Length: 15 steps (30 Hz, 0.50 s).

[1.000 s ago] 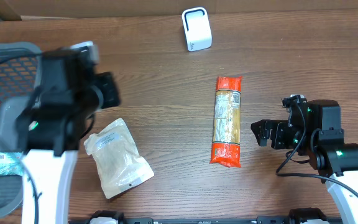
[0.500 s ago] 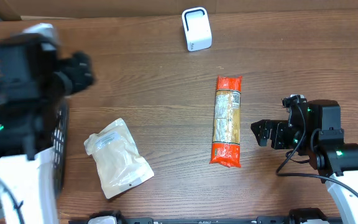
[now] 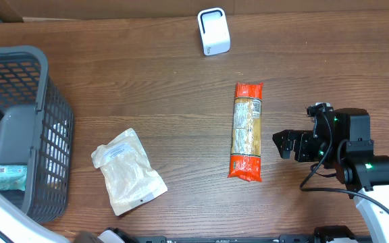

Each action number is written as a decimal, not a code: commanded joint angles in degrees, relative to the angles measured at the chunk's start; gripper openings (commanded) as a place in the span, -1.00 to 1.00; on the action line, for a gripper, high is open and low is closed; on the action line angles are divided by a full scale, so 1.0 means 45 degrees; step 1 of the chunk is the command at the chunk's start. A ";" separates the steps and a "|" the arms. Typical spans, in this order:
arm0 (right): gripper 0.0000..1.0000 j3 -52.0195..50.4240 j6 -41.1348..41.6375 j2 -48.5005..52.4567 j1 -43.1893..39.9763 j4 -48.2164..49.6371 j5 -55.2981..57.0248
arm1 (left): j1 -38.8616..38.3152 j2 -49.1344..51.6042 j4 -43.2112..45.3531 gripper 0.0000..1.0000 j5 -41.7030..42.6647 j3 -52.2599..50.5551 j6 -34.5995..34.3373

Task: Scan the item barcode
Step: 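Place the foil pouch on the table left of the spaghetti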

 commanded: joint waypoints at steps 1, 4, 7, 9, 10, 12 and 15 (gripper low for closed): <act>1.00 0.0350 0.0039 -0.0010 0.0024 0.0063 -0.0063 | 0.1137 0.0772 -0.0010 0.68 0.2691 -0.1088 0.1297; 1.00 0.0350 0.0039 -0.0010 0.0024 0.0063 -0.0068 | 0.1336 0.1302 0.0593 0.67 0.2681 -0.2336 0.1700; 1.00 0.0350 0.0039 -0.0010 0.0024 0.0063 -0.0068 | 0.1258 0.1739 0.1428 0.67 0.2482 -0.3517 0.1967; 1.00 0.0350 0.0044 -0.0010 0.0024 0.0063 -0.0063 | 0.1195 0.2103 0.1972 0.69 0.2074 -0.4163 0.1972; 1.00 0.0350 0.0044 -0.0010 0.0024 0.0063 -0.0063 | 0.1156 0.2346 0.2268 0.72 0.1817 -0.4459 0.1972; 1.00 0.0350 0.0039 -0.0010 0.0024 0.0063 -0.0063 | 0.1030 0.2905 0.2671 0.74 0.1447 -0.4867 0.2059; 1.00 0.0350 0.0044 -0.0010 0.0024 0.0063 -0.0063 | 0.0874 0.3997 0.2778 0.72 0.1282 -0.4993 0.2356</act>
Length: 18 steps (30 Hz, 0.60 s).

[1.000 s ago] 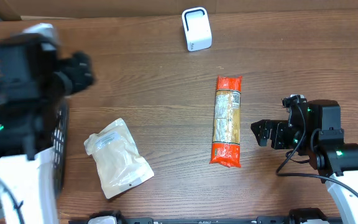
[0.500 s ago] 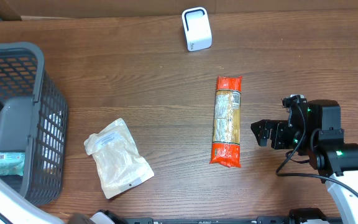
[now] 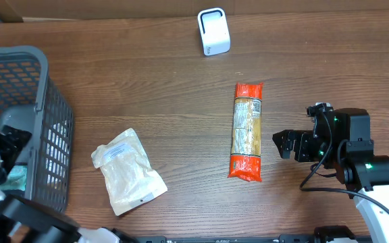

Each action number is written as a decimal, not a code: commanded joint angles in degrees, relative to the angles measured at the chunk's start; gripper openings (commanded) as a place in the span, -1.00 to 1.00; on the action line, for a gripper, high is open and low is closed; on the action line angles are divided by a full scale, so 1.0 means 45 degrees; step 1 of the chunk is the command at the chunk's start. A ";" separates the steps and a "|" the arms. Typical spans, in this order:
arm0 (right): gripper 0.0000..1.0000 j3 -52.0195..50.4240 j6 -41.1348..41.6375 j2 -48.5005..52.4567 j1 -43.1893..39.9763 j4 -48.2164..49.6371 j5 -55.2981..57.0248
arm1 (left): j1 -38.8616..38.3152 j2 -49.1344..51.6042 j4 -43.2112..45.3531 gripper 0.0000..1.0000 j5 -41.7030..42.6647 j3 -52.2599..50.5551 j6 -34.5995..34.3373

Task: Scan the item barcode
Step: 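Place the foil pouch on the table left of the spaghetti, then grasp the white-green Pantene tube in the basket with the left gripper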

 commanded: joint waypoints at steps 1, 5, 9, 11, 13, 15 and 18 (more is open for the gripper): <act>1.00 0.0350 0.0049 -0.0010 0.0024 0.0068 -0.0063 | -0.0253 0.1161 0.0063 0.72 -0.0267 -0.0238 0.0661; 1.00 0.0350 0.0044 -0.0010 0.0024 0.0068 -0.0063 | -0.0777 0.2419 0.0058 0.64 -0.0005 -0.0238 0.1224; 1.00 0.0350 0.0044 -0.0010 0.0024 0.0068 -0.0063 | -0.1486 0.3332 0.0141 0.57 -0.0835 -0.0238 0.1379; 1.00 0.0350 0.0044 -0.0010 0.0024 0.0068 -0.0063 | -0.1783 0.3687 0.0233 0.56 -0.1137 -0.0238 0.1379; 1.00 0.0350 0.0049 -0.0010 0.0024 0.0068 -0.0063 | -0.2069 0.4002 0.0379 0.56 -0.1209 -0.0238 0.1384; 1.00 0.0350 0.0044 -0.0010 0.0024 0.0068 -0.0063 | -0.2317 0.4260 0.0466 0.52 -0.1399 -0.0238 0.1379; 1.00 0.0350 0.0049 -0.0010 0.0024 0.0068 -0.0063 | -0.2628 0.4566 0.0500 0.31 -0.1875 -0.0238 0.1370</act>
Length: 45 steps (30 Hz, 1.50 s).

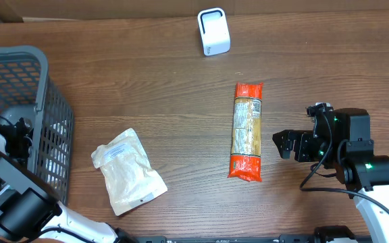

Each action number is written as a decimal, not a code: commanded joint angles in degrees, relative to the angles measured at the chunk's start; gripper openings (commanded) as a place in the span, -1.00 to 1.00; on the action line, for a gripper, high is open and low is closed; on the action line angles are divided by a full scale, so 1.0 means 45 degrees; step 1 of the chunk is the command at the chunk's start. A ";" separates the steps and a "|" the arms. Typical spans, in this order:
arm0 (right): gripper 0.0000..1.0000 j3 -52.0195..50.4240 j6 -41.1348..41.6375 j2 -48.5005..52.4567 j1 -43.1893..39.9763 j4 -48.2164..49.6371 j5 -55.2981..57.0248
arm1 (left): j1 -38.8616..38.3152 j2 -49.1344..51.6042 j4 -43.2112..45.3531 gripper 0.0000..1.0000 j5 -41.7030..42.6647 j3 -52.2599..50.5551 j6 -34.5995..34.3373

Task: Scan the item barcode
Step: 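Grasp the white-green Pantene tube in the basket with the left gripper, then lay the Pantene tube on the table beside the spaghetti package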

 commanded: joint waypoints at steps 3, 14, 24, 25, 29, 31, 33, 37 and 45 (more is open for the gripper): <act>1.00 0.0350 0.0049 -0.0010 0.0024 0.0073 -0.0063 | -0.0486 0.1122 0.0097 -0.27 -0.0797 -0.0301 0.0209; 1.00 0.0350 0.0044 -0.0010 0.0024 0.0073 -0.0063 | -0.0296 0.1107 -0.1836 -0.92 -0.0923 0.2365 -0.0204; 1.00 0.0350 0.0044 -0.0010 0.0024 0.0073 -0.0063 | -0.0413 0.0194 -0.5663 -0.91 -0.0918 0.8903 -0.0209; 1.00 0.0350 0.0049 -0.0010 0.0024 0.0073 -0.0063 | -0.0447 -0.0034 -0.5848 -0.91 -0.0797 0.9360 -0.0209; 1.00 0.0350 0.0049 -0.0010 0.0024 0.0073 -0.0068 | -0.0743 -0.1365 -0.6271 -0.92 -0.0646 1.0860 -0.0204; 1.00 0.0350 0.0049 -0.0010 0.0024 0.0073 -0.0068 | -0.1025 -0.2200 -0.6251 -0.92 -0.0641 1.1123 -0.0204; 1.00 0.0350 0.0044 -0.0010 0.0024 0.0073 -0.0068 | -0.1452 -0.3094 -0.6222 -0.92 -0.0510 1.1152 -0.0204; 1.00 0.0350 0.0049 -0.0010 0.0024 0.0073 -0.0063 | -0.3201 -0.4629 -0.6416 -0.91 -0.0029 1.1147 -0.0165; 1.00 0.0350 0.0049 -0.0010 0.0024 0.0073 -0.0068 | -0.8456 -0.5051 -0.7208 -0.92 -0.1175 1.0171 -0.1486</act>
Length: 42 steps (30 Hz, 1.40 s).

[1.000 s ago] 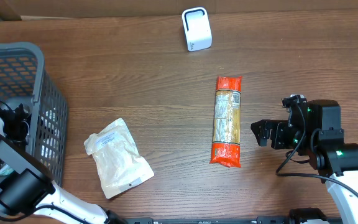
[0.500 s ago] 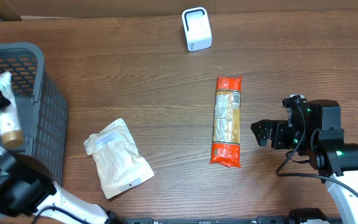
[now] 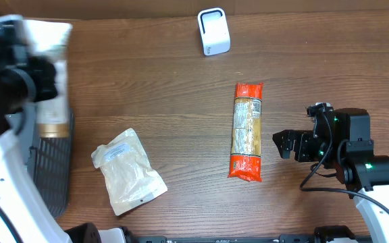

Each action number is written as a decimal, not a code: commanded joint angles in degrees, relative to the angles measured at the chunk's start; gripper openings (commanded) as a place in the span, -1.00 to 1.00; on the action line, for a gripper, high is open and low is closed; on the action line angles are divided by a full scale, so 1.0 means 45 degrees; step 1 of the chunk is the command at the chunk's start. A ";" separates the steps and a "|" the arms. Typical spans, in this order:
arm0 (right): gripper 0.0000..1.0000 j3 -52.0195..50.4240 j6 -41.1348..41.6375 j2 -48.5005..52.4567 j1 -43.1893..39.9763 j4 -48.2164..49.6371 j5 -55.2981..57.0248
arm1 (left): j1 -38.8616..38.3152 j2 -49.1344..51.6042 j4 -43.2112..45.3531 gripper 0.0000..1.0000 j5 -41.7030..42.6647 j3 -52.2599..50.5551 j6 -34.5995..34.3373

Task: Scan the item barcode
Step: 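Lay the Pantene tube on the table beside the spaghetti package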

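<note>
The white barcode scanner (image 3: 213,31) stands at the back of the table. My left arm is raised close to the overhead camera at the far left. Its gripper (image 3: 29,77) is blurred and seems shut on a white and tan package (image 3: 51,74) held above the grey basket (image 3: 49,175). No barcode can be made out on the package. Low over the table at the right, my right gripper (image 3: 282,144) stands open and empty, just right of the pasta bag.
An orange-ended bag of pasta (image 3: 246,131) lies lengthwise in the middle right of the table. A whitish pouch (image 3: 127,171) lies left of centre, beside the basket. My left arm hides most of the basket.
My left arm was low at the basket's near side. It is now raised high toward the camera with a white and tan package in its gripper. The right arm has not moved.
My left arm was first at the basket's left edge, then low over the basket's inside, then at its near side with the gripper down in it. Now it is up with a package. The pasta bag, the pouch, the scanner and my right arm stayed put.
</note>
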 commanded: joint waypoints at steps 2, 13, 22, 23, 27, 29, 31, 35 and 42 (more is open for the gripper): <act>1.00 0.0350 0.0049 -0.0010 0.0024 0.0068 -0.0063 | -0.2395 0.0398 0.0534 -0.91 -0.0437 -0.1705 -0.1462; 1.00 0.0350 0.0044 -0.0010 0.0024 0.0068 -0.0068 | -0.7553 0.2011 0.7825 -0.91 -0.0937 -0.9496 -0.6067; 1.00 0.0350 0.0049 -0.0010 0.0024 0.0068 -0.0063 | -0.9559 0.5202 1.0195 -0.91 -0.0933 -1.0671 -0.9029; 1.00 0.0350 0.0044 -0.0010 0.0024 0.0068 -0.0063 | -0.9636 0.5440 1.0224 -0.91 -0.0928 -1.0666 -0.9039; 1.00 0.0350 0.0044 -0.0010 0.0024 0.0068 -0.0063 | -0.9743 0.5838 1.0214 -0.69 -0.0622 -1.0666 -0.9034; 1.00 0.0350 0.0049 -0.0010 0.0024 0.0068 -0.0063 | -0.9743 0.5838 1.0302 0.07 -0.0185 -1.0661 -0.9024; 1.00 0.0350 0.0049 -0.0010 0.0024 0.0068 -0.0063 | -0.9729 0.5795 1.0428 0.71 0.0301 -1.0647 -0.8995; 1.00 0.0350 0.0044 -0.0010 0.0024 0.0068 -0.0063 | -0.9593 0.5727 1.0015 0.99 0.0733 -0.9986 -0.8140; 1.00 0.0350 0.0049 -0.0010 0.0024 0.0068 -0.0063 | -0.8446 0.4983 0.6348 0.99 0.0345 -0.5484 -0.6188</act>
